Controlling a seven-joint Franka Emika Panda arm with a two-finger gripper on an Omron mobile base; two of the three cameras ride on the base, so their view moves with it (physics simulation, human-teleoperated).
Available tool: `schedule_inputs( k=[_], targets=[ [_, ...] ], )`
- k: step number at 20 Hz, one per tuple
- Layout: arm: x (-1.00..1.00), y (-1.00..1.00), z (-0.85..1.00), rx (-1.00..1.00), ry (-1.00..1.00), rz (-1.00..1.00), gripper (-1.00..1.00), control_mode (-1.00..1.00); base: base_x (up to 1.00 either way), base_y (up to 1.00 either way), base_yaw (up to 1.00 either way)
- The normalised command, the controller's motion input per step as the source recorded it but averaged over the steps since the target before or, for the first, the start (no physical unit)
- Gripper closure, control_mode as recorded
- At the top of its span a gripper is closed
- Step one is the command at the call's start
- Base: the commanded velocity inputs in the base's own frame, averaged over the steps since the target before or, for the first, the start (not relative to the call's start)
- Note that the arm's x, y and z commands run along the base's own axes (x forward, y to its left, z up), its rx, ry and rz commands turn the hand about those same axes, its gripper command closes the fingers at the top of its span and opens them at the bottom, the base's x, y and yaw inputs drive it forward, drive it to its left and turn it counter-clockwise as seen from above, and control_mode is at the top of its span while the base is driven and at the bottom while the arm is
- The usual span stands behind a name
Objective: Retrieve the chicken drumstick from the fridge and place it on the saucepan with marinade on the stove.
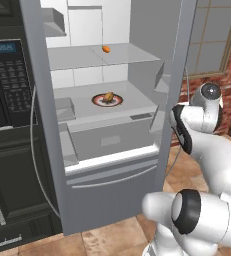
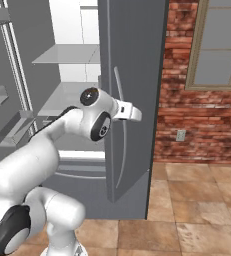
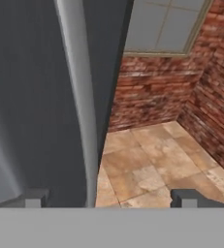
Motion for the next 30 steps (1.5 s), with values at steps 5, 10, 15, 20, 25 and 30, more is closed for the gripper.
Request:
schedule_inputs(
  k=[5,10,15,20,25,30],
  targets=[
    [-0.39,0.34,0.65,-0.01,0.20,-0.01,-1.00,-1.00,0.00,0.00,0.00],
    [-0.12,0.60,0.07,-0.06,0.01,0.07,-1.00,-1.00,0.00,0.00,0.00],
    [0.00,0.81,0.00,-0.02,-0.15,0.00,-1.00,-1.00,0.00,0.00,0.00],
    [0.00,0.61,0.00,-0.01,-0.32,-0.01,-1.00,-1.00,0.00,0.00,0.00],
    [0.18,0.32,0.00,0.00,-0.20,-0.07,-1.00,-1.00,0.00,0.00,0.00],
    [0.35,0.09,0.00,0.00,0.00,-0.04,-1.00,-1.00,0.00,0.00,0.00]
  ],
)
